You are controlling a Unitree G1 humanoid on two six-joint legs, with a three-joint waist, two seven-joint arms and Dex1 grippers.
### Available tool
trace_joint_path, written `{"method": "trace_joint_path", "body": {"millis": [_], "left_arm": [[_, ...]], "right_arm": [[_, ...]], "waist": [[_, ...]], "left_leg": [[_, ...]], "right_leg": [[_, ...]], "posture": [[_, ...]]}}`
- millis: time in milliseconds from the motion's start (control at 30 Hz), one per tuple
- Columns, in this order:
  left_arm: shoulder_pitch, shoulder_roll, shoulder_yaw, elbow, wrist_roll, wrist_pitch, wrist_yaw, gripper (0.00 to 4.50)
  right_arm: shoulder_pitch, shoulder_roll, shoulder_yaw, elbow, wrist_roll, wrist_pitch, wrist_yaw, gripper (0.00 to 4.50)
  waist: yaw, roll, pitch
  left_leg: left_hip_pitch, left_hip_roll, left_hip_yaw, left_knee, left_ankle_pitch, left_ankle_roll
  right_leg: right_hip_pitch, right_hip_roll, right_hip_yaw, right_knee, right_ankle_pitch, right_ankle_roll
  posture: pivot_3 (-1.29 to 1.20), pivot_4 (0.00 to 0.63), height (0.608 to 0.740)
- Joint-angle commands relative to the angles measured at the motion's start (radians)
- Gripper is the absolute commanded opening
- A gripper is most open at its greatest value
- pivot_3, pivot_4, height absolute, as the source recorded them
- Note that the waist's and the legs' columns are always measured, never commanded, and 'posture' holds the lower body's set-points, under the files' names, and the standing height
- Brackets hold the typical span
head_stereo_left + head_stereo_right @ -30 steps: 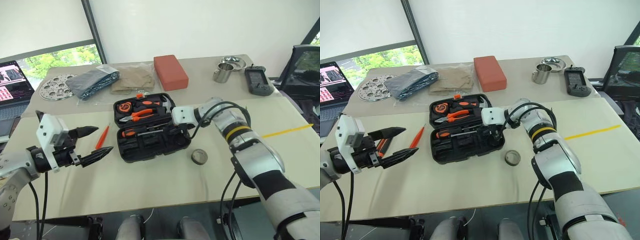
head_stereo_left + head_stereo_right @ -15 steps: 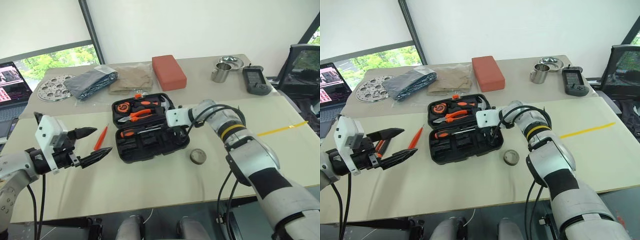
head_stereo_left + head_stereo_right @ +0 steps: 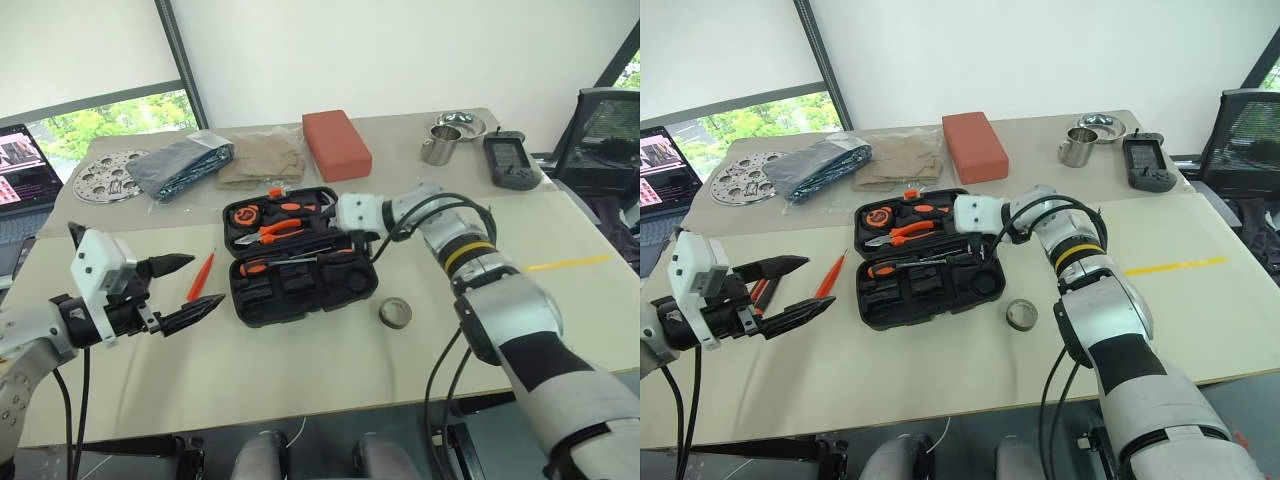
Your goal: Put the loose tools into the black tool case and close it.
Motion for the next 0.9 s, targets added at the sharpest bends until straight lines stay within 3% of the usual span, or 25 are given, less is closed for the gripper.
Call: {"method": "trace_joint_path", "body": {"millis": [33, 200, 300, 500, 900], "left_arm": [[-0.021, 0.018, -0.004, 0.005, 0.002, -0.020, -0.006, 4.50], [-0.035, 0.026, -0.010, 0.027, 0.007, -0.025, -0.018, 4.50], [-0.042, 0.033, -0.014, 0.042, 0.012, -0.031, -0.026, 4.50], [-0.067, 0.045, -0.039, 0.065, 0.033, -0.044, -0.038, 4.50], [-0.059, 0.042, -0.042, 0.065, 0.050, -0.047, -0.045, 4.50]], "right_arm": [[-0.003, 0.024, -0.071, -0.028, 0.075, 0.114, -0.018, 2.72], [0.064, 0.053, -0.099, -0.047, 0.080, 0.192, -0.125, 0.90], [0.091, 0.074, -0.109, -0.063, 0.086, 0.227, -0.170, 0.06], [0.133, 0.082, -0.057, -0.078, 0.028, 0.243, -0.255, 0.06], [0.212, 0.080, 0.019, -0.157, -0.011, 0.242, -0.174, 0.06]], "waist": [[-0.001, 0.000, 0.000], [0.000, 0.000, 0.000], [0.000, 0.000, 0.000], [-0.001, 0.000, 0.000], [-0.002, 0.000, 0.000]], "left_leg": [[0.000, 0.000, 0.000, 0.000, 0.000, 0.000], [0.000, 0.000, 0.000, 0.000, 0.000, -0.001], [0.000, 0.000, 0.001, 0.000, 0.000, -0.001], [0.000, 0.000, 0.001, 0.000, 0.000, -0.001], [0.000, 0.000, 0.001, -0.001, -0.001, -0.001]], "right_leg": [[0.000, 0.000, 0.000, 0.000, 0.000, 0.000], [0.000, 0.000, 0.000, 0.000, 0.000, 0.000], [-0.001, 0.000, 0.000, 0.000, 0.000, 0.000], [-0.001, 0.000, 0.001, 0.000, 0.000, 0.000], [-0.001, 0.001, 0.000, 0.000, 0.000, 0.000]], "posture": [[0.00, 0.150, 0.736], [0.00, 0.150, 0.736], [0.00, 0.150, 0.736], [0.00, 0.150, 0.736], [0.00, 0.150, 0.736]]}}
